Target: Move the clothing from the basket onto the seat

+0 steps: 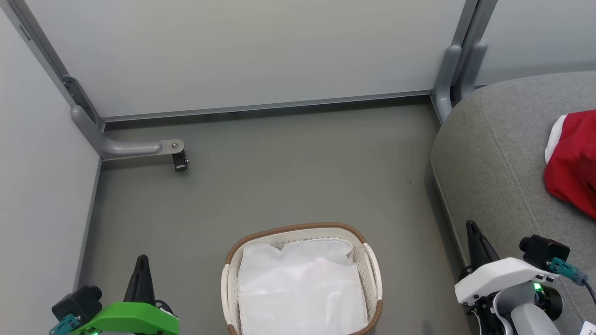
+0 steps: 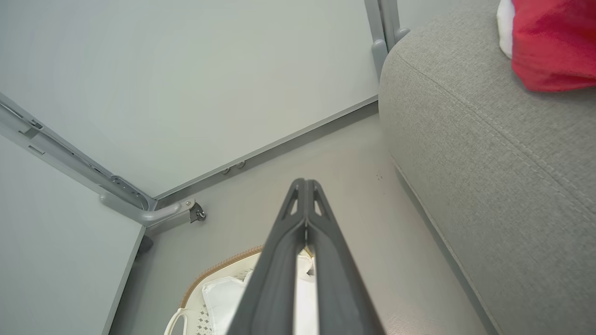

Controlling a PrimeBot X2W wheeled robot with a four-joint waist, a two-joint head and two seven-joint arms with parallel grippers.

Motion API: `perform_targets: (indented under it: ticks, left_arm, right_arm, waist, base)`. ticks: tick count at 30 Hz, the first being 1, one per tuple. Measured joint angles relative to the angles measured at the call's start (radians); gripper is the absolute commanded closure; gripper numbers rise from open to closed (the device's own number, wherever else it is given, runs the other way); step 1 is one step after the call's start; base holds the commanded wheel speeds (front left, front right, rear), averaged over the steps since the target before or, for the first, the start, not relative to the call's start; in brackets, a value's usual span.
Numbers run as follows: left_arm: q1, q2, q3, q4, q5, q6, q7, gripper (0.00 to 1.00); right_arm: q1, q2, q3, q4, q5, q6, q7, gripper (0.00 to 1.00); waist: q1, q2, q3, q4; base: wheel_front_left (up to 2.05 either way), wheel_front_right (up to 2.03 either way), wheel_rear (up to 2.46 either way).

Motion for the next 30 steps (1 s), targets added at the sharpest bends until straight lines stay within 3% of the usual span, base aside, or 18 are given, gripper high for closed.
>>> perform_targets:
  ticks: [30]
  left_arm:
    - [-0.013,0.001,0.033,-0.063,-0.396,0.000,0.106,1.00]
  right_arm:
    - [0.015,-0.002,-0.035,-0.077,0.425,0.000,0.106,1.00]
  waist:
    - [0.0000,0.0000,-0.011,0.000]
  base:
    - [0.00,0.00,0.00]
